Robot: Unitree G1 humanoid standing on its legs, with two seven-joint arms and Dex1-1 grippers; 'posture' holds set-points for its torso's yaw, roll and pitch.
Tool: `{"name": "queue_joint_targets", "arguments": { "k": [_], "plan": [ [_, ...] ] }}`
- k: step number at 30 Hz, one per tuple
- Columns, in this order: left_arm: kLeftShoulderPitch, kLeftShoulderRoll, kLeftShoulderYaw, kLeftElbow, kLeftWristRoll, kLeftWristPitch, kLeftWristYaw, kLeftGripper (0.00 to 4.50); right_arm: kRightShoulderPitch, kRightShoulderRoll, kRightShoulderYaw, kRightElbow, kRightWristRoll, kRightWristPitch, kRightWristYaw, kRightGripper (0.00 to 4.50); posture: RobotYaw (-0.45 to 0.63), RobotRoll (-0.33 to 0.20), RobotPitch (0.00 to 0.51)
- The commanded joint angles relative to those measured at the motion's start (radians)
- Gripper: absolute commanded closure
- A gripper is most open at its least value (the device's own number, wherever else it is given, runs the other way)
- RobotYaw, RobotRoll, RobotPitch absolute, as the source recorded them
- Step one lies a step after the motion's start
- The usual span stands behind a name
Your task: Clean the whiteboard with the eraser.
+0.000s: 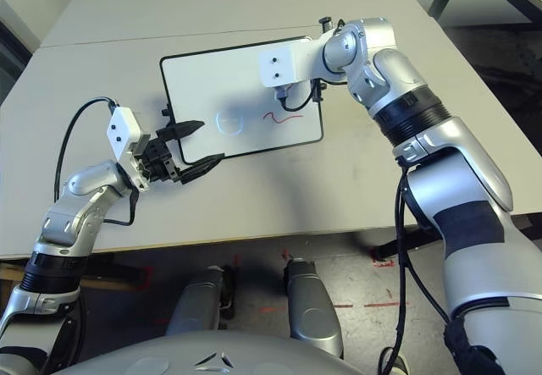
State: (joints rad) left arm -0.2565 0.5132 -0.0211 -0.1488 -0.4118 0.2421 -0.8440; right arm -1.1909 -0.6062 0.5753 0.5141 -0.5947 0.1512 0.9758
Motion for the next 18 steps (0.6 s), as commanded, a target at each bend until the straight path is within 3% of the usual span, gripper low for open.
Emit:
{"name": "queue_joint_targets", "arguments": {
  "k": [1,8,18],
  "plan": [
    [0.0,-0.002,-0.016,-0.015,0.01,0.01,-0.004,0.0,0.034,-0.034,-0.002,0.009,-0.034,-0.001,0.018,4.38,-0.13,0.0,0.156],
    [-0.01,-0.004,-0.019,-0.013,0.009,0.015,-0.005,0.0,0.043,-0.054,-0.007,-0.006,-0.048,-0.001,0.033,4.38,-0.13,0.0,0.156],
    [-0.014,-0.006,-0.019,-0.023,0.008,0.029,0.0,0.0,0.072,0.017,-0.028,-0.116,-0.034,0.05,0.065,4.38,-0.12,0.0,0.154]
  ]
}}
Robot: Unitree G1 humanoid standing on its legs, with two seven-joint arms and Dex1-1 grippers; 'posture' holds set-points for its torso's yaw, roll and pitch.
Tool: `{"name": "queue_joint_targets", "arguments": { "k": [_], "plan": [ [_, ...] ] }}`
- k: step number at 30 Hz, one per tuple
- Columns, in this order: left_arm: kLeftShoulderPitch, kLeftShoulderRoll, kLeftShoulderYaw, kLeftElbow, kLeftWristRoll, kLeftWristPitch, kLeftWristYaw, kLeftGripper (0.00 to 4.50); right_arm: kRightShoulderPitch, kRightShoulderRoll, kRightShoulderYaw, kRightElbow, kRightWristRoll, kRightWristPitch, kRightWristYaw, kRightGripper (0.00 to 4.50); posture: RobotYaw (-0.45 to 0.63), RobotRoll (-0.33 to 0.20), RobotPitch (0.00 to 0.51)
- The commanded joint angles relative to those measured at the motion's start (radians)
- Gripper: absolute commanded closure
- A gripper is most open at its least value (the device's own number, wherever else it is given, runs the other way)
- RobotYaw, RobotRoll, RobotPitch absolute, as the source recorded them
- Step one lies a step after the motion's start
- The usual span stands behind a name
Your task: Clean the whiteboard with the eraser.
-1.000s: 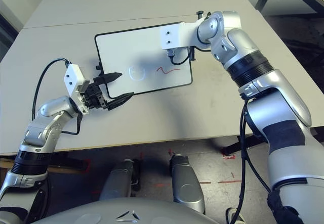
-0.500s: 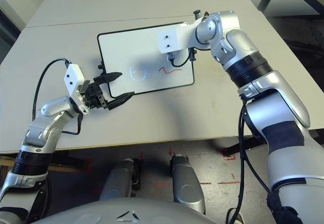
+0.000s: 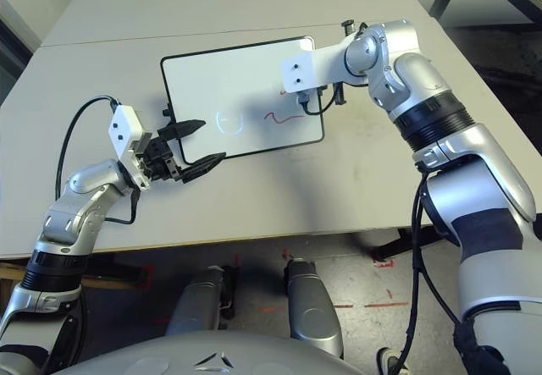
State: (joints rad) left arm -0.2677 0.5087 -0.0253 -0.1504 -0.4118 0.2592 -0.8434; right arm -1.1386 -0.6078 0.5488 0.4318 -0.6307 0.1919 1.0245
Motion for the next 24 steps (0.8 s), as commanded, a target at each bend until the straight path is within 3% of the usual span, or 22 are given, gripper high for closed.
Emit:
{"name": "queue_joint_targets", "arguments": {
  "k": [1,11,24],
  "plan": [
    [-0.003,-0.002,-0.015,-0.023,0.008,0.013,0.0,0.0,0.022,0.021,-0.003,-0.039,0.0,0.011,0.018,4.38,-0.12,0.0,0.155],
    [0.013,-0.003,-0.008,-0.051,0.007,0.029,0.015,0.0,0.067,0.068,0.031,-0.12,-0.041,-0.001,0.037,4.38,-0.1,0.0,0.151],
    [0.006,-0.006,-0.014,-0.051,0.005,0.029,0.018,0.0,0.048,0.008,0.012,-0.043,-0.097,-0.043,0.012,4.39,-0.11,0.0,0.146]
  ]
}}
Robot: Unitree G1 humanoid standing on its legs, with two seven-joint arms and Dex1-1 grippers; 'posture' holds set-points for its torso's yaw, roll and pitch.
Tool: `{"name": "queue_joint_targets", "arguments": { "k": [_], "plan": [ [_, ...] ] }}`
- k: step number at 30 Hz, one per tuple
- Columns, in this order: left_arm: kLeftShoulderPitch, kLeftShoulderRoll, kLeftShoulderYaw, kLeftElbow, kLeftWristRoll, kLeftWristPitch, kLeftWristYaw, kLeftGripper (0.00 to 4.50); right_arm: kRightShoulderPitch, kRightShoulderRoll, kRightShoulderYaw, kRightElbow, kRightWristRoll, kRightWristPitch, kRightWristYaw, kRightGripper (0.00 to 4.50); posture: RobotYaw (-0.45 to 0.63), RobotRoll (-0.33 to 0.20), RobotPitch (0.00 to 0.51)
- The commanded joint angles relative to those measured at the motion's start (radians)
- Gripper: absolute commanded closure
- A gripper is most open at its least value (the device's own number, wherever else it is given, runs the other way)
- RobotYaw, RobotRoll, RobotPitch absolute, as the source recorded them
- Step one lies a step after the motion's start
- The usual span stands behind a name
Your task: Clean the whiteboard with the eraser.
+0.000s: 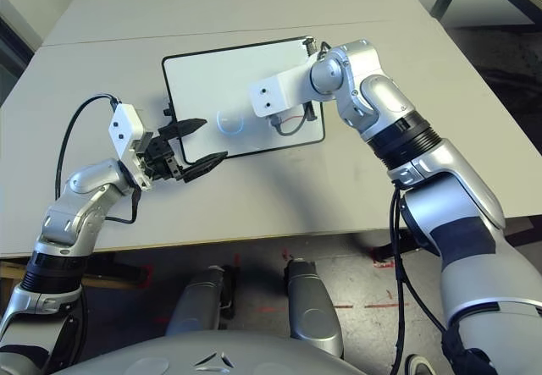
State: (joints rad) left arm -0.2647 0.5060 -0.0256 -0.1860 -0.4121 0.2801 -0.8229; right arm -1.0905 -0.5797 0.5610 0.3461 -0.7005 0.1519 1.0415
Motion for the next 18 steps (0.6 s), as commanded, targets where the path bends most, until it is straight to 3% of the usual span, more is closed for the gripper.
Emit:
{"name": "queue_joint_targets", "arguments": {
  "k": [1,11,18],
  "plan": [
    [0.002,-0.003,-0.014,-0.013,0.005,0.008,-0.004,0.0,-0.003,-0.025,-0.002,0.049,-0.029,-0.006,-0.007,4.39,-0.11,0.0,0.146],
    [-0.005,-0.009,-0.016,-0.007,0.009,0.006,-0.007,0.0,-0.025,-0.063,-0.015,0.105,-0.047,-0.025,-0.028,4.39,-0.12,0.0,0.145],
    [-0.005,-0.009,-0.012,-0.003,0.01,0.005,-0.007,0.0,0.0,-0.032,-0.012,0.047,-0.034,-0.012,-0.007,4.39,-0.12,0.0,0.147]
  ]
}}
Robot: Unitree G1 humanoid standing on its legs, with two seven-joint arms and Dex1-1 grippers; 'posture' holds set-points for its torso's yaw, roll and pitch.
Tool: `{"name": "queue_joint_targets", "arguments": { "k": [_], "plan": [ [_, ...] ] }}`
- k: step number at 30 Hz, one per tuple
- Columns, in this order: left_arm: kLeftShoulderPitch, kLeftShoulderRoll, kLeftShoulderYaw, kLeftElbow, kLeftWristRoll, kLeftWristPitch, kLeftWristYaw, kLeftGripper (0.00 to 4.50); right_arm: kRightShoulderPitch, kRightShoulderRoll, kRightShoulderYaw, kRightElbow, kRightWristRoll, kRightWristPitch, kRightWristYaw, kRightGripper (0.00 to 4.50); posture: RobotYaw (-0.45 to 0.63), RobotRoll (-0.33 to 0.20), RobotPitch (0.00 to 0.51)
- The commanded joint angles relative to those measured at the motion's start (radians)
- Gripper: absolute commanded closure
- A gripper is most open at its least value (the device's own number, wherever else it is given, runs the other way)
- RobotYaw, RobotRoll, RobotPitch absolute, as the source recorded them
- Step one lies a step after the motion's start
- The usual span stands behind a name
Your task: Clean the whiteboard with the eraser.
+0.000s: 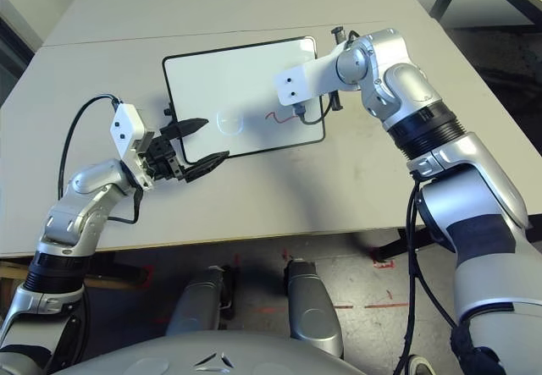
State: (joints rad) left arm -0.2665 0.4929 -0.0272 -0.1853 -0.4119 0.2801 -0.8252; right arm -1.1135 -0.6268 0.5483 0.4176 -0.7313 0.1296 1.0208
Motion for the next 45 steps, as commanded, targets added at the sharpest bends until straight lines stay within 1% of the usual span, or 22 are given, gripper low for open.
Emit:
{"name": "queue_joint_targets", "arguments": {
  "k": [1,10,31,39,45],
  "plan": [
    [-0.002,0.004,-0.01,-0.005,0.01,0.005,-0.004,0.0,0.029,0.021,0.002,-0.039,-0.001,0.012,0.019,4.39,-0.11,0.0,0.149],
    [0.01,0.009,-0.003,-0.012,0.009,0.006,-0.001,0.0,0.083,0.069,0.01,-0.167,-0.005,0.041,0.067,4.39,-0.1,0.0,0.152],
    [0.004,0.008,-0.006,-0.003,0.012,0.002,0.001,0.0,0.188,0.123,0.02,-0.326,-0.052,0.088,0.124,4.39,-0.11,0.0,0.147],
    [-0.006,0.004,-0.011,0.006,0.015,0.0,-0.002,0.0,0.188,0.145,0.023,-0.338,-0.079,0.126,0.123,4.39,-0.11,0.0,0.139],
    [-0.014,0.002,-0.013,0.014,0.018,-0.003,-0.005,0.0,0.183,0.118,0.039,-0.31,-0.127,0.104,0.101,4.39,-0.12,0.0,0.133]
  ]
}}
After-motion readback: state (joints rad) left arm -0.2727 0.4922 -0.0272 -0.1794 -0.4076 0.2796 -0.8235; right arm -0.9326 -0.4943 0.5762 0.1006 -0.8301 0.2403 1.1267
